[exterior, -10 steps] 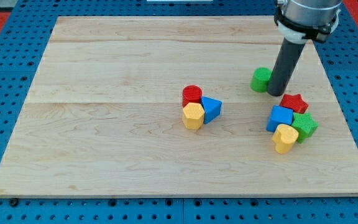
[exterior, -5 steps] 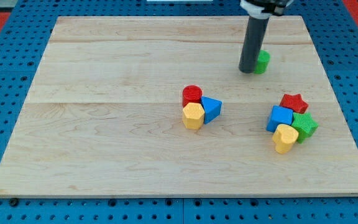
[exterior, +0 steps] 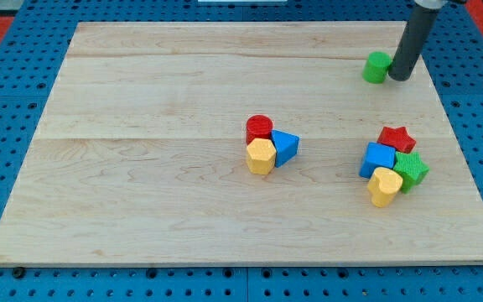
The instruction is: Move the green circle to the top right
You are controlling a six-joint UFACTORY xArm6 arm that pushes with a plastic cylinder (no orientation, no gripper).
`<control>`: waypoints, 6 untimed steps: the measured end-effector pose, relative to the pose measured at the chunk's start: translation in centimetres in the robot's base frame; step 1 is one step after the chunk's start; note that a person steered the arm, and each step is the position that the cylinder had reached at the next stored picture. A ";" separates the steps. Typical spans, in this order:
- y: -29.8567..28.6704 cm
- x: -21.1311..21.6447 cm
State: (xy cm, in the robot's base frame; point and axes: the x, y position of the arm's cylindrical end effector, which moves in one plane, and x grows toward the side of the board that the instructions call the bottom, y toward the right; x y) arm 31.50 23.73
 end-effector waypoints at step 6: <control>-8.9 -2.5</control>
